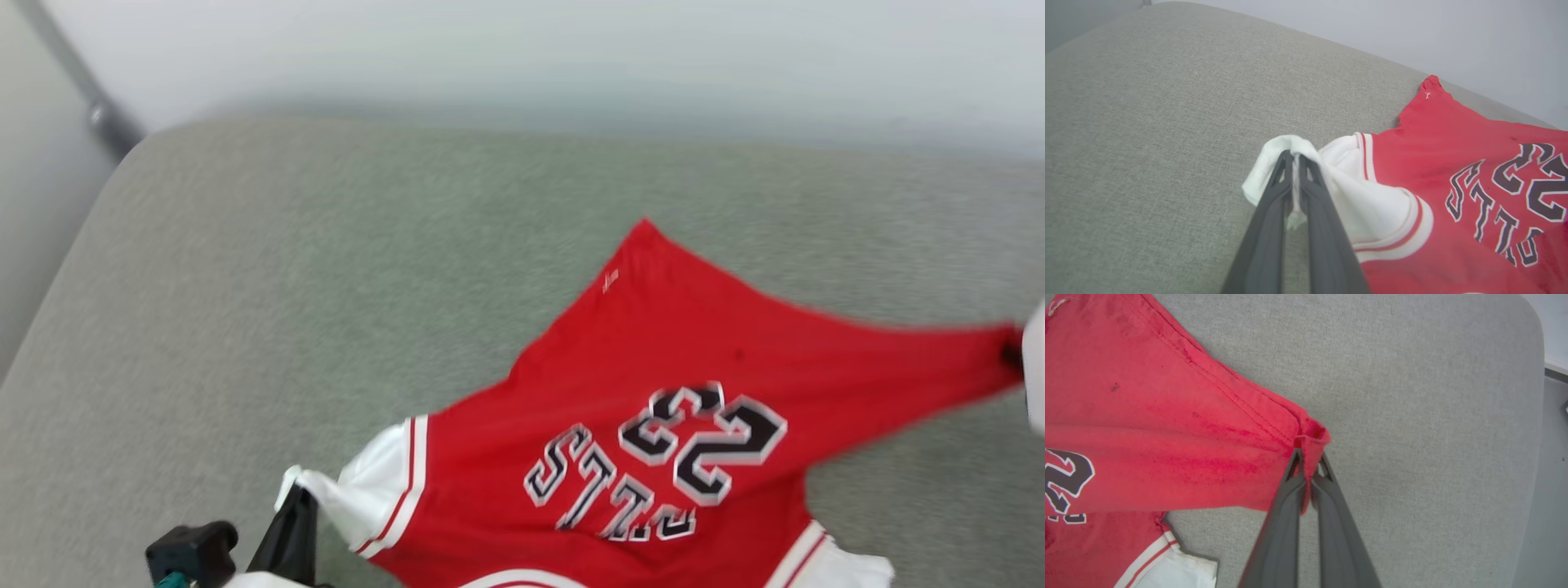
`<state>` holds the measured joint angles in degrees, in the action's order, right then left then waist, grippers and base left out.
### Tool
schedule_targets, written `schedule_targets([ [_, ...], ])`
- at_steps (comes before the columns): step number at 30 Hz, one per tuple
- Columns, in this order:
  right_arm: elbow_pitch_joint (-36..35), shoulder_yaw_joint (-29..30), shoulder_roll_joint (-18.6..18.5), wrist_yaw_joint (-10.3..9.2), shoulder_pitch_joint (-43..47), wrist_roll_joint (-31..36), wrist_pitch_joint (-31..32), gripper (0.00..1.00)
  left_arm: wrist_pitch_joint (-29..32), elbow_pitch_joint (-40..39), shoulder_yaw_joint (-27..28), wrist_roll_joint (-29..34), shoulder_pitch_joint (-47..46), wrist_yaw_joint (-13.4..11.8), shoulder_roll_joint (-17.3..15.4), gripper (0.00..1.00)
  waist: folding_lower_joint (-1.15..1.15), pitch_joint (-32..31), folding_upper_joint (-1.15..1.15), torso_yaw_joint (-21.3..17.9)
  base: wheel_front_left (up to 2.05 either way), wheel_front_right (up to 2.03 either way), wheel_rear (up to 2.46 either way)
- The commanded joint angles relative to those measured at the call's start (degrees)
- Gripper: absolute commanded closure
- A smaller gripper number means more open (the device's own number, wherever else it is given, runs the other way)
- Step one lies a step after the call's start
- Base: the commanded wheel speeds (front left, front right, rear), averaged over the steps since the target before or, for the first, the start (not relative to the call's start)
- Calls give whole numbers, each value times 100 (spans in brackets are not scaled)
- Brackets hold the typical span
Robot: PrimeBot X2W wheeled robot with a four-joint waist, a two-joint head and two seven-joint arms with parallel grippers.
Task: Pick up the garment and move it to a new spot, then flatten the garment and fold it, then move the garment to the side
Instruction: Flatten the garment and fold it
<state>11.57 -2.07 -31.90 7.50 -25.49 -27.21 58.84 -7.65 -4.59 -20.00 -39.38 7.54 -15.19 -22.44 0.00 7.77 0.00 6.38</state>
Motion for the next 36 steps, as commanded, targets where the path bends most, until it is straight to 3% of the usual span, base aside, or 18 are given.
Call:
schedule_targets([
  [1,-79,56,-16,-2,267,-52,-23,100,11,-19,41,-25,104,-59,-34,100,0,-463,0,-493,0,0,0],
  [7,-441,695,378,-2,2155,-302,-27,100,167,-75,157,-145,430,-213,-168,100,0,-720,0,-957,0,0,0],
  [13,-721,1076,976,-2,3418,-352,22,100,224,-55,193,-157,559,-283,-244,100,0,-742,0,-1218,0,0,0],
  [14,-760,1114,1082,-2,3562,-342,57,75,222,-62,199,-165,571,-285,-245,100,0,-733,0,-1241,0,0,0],
  [15,-815,1135,1182,-2,3648,-357,46,42,235,-74,206,-175,590,-301,-257,100,0,-705,0,-1274,0,0,0],
  [16,-878,1170,1259,-2,3701,-381,2,0,238,-85,212,-182,588,-304,-261,100,0,-690,0,-1289,0,0,0],
  [21,-1184,1272,1416,-2,3549,-302,-509,0,267,-83,227,-194,485,-310,-295,100,0,-549,0,-1326,0,0,0],
  [30,-1154,1213,1593,-2,2293,159,-2461,0,235,-193,164,-45,-89,-184,-293,100,0,32,0,-1006,0,0,0],
  [33,-1058,1012,1626,-2,1790,182,-2605,0,214,-227,112,12,-352,-139,-248,100,0,278,0,-862,0,0,0],
  [36,-928,747,1615,-1,1268,186,-2315,0,216,-259,19,74,-590,-93,-195,100,0,512,0,-731,0,0,0],
])
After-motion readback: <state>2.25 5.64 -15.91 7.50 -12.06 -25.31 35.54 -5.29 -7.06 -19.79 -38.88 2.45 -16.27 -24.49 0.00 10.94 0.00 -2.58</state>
